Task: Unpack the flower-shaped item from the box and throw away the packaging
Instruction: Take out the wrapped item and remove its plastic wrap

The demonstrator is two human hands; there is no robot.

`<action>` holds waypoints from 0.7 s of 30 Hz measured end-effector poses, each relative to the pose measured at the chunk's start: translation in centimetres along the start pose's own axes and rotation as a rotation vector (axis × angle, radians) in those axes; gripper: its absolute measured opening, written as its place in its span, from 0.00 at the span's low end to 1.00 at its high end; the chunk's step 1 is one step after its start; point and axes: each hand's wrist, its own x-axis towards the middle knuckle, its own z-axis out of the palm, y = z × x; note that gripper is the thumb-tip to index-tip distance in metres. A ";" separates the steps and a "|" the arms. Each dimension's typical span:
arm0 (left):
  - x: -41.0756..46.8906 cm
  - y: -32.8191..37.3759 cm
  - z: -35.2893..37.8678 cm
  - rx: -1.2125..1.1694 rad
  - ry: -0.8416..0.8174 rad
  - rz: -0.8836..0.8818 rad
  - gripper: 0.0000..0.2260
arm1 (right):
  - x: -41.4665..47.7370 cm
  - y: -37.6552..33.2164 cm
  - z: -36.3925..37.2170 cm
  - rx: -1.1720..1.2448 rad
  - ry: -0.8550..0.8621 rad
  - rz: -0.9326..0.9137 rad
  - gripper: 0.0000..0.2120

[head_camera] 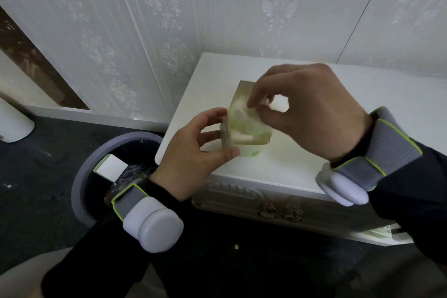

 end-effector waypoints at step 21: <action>3.3 -0.6 0.3 0.484 0.208 -0.001 0.30 | -4.7 1.1 3.3 0.076 -0.182 -0.042 0.09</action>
